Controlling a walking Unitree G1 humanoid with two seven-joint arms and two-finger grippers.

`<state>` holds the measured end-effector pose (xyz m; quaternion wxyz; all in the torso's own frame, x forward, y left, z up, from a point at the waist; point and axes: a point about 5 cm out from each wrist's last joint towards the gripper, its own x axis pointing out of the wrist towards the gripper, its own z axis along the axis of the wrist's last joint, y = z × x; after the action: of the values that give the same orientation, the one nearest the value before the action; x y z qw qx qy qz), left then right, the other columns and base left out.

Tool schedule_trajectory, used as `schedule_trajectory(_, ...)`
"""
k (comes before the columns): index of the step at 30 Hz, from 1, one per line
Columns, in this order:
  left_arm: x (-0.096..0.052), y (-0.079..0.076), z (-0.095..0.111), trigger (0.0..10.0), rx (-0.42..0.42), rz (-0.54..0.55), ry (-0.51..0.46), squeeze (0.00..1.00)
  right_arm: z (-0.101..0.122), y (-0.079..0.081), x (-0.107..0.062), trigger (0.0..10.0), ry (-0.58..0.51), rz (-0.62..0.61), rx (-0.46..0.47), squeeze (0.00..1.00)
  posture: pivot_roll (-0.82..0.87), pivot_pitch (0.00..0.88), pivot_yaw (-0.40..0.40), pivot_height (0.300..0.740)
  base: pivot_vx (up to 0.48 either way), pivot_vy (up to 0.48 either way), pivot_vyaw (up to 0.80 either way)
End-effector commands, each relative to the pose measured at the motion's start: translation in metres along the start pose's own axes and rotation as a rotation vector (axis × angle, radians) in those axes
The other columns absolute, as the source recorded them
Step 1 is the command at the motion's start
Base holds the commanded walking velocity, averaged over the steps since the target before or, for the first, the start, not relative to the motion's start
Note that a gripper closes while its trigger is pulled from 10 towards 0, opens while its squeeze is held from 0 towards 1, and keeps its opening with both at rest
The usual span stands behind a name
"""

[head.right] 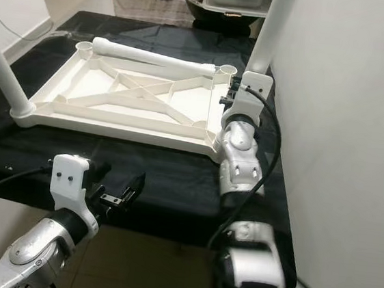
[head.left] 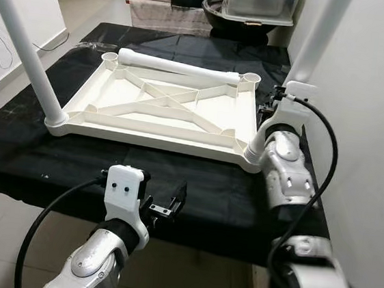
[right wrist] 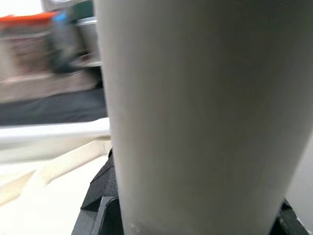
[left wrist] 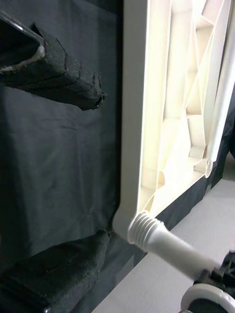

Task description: Building children table

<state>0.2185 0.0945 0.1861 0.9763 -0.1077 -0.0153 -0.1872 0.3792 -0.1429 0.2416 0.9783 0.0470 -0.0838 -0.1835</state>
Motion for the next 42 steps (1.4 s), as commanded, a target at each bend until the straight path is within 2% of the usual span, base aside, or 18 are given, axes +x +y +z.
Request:
schedule_trajectory(1,0.001,0.002,-0.003,10.0,0.005,0.008,0.007,0.0,-0.039,-0.01,-0.007,10.0,0.187,-0.078,-0.064,0.0,0.19,0.106,-0.008,0.74,0.0,0.0,0.0)
schedule_trajectory(2,0.003,0.004,-0.002,10.0,0.01,0.009,0.0,0.0,-0.035,0.004,-0.017,10.0,0.196,-0.125,-0.043,0.0,0.19,0.1,-0.009,0.74,0.0,0.0,0.0)
schedule_trajectory(4,0.003,0.004,-0.002,10.0,0.01,0.009,0.0,0.0,-0.035,0.004,-0.017,10.0,0.196,-0.125,-0.043,0.0,0.19,0.1,-0.009,0.74,0.0,0.0,0.0)
schedule_trajectory(13,0.008,0.008,-0.003,10.0,0.021,0.02,-0.015,0.0,-0.02,0.044,-0.036,10.0,0.198,-0.182,-0.021,0.0,0.18,0.066,-0.023,0.74,0.0,0.0,0.0)
schedule_trajectory(15,0.009,0.008,-0.003,10.0,0.022,0.02,-0.018,0.0,-0.014,0.05,-0.038,10.0,0.173,-0.142,0.001,0.0,0.18,0.06,-0.025,0.74,0.0,0.0,0.0)
schedule_trajectory(16,0.011,0.008,-0.004,10.0,0.023,0.021,-0.02,0.0,0.005,0.061,-0.041,10.0,0.074,0.016,0.117,0.0,0.18,0.046,-0.029,0.74,0.0,0.0,0.0)
schedule_trajectory(17,0.011,0.008,-0.004,10.0,0.023,0.021,-0.02,0.0,0.005,0.061,-0.041,10.0,0.074,0.016,0.117,0.0,0.18,0.046,-0.029,0.74,0.0,0.0,0.0)
schedule_trajectory(18,0.011,0.009,-0.005,10.0,0.023,0.022,-0.02,0.0,0.018,0.065,-0.041,10.0,-0.002,0.14,0.197,0.0,0.18,0.04,-0.03,0.74,0.0,0.0,0.0)
schedule_trajectory(20,0.012,0.01,-0.006,10.0,0.015,0.023,-0.021,0.0,0.032,0.065,-0.043,10.0,-0.078,0.215,0.246,0.0,0.18,0.03,-0.031,0.74,0.0,0.0,0.0)
schedule_trajectory(22,0.012,0.01,-0.006,10.0,0.015,0.023,-0.021,0.0,0.032,0.065,-0.043,10.0,-0.078,0.215,0.246,0.0,0.18,0.03,-0.031,0.74,0.0,0.0,0.0)
schedule_trajectory(26,0.014,0.015,-0.008,10.0,-0.005,0.05,-0.018,0.0,0.06,0.055,-0.041,10.0,-0.181,0.268,0.3,0.0,0.17,0.003,-0.028,0.74,0.0,0.0,0.0)
schedule_trajectory(27,0.017,0.016,-0.01,10.0,-0.016,0.044,-0.016,1.0,0.068,0.053,-0.041,10.0,-0.196,0.324,0.319,0.0,0.16,0.0,-0.028,0.74,0.0,0.0,0.0)
schedule_trajectory(31,0.021,0.014,-0.012,10.0,0.011,0.018,0.009,1.0,0.064,0.057,-0.045,10.0,-0.153,0.416,0.354,0.0,0.16,0.0,-0.028,0.74,0.0,0.0,0.0)
schedule_trajectory(33,0.028,0.018,-0.014,10.0,0.132,0.02,0.039,1.0,0.049,0.061,-0.054,10.0,-0.094,0.556,0.358,0.0,0.16,0.0,-0.031,0.74,0.0,0.0,0.0)
schedule_trajectory(38,0.036,0.024,-0.016,10.0,0.247,0.02,0.078,1.0,0.032,0.062,-0.062,10.0,-0.053,0.646,0.344,0.0,0.16,0.0,-0.031,0.74,0.0,0.0,0.0)
schedule_trajectory(40,0.036,0.024,-0.016,10.0,0.247,0.02,0.078,1.0,0.032,0.062,-0.062,10.0,-0.053,0.646,0.344,0.0,0.16,0.0,-0.031,0.74,0.0,0.0,0.0)
schedule_trajectory(41,0.044,0.027,-0.019,10.0,0.314,-0.025,0.098,0.0,0.018,0.064,-0.073,10.0,-0.009,0.722,0.333,0.0,0.16,0.0,-0.033,0.74,0.0,0.0,0.0)
schedule_trajectory(42,0.047,0.027,-0.02,10.0,0.33,-0.041,0.106,0.0,0.013,0.065,-0.077,10.0,0.005,0.747,0.324,0.0,0.16,0.0,-0.032,0.74,0.0,0.0,0.0)
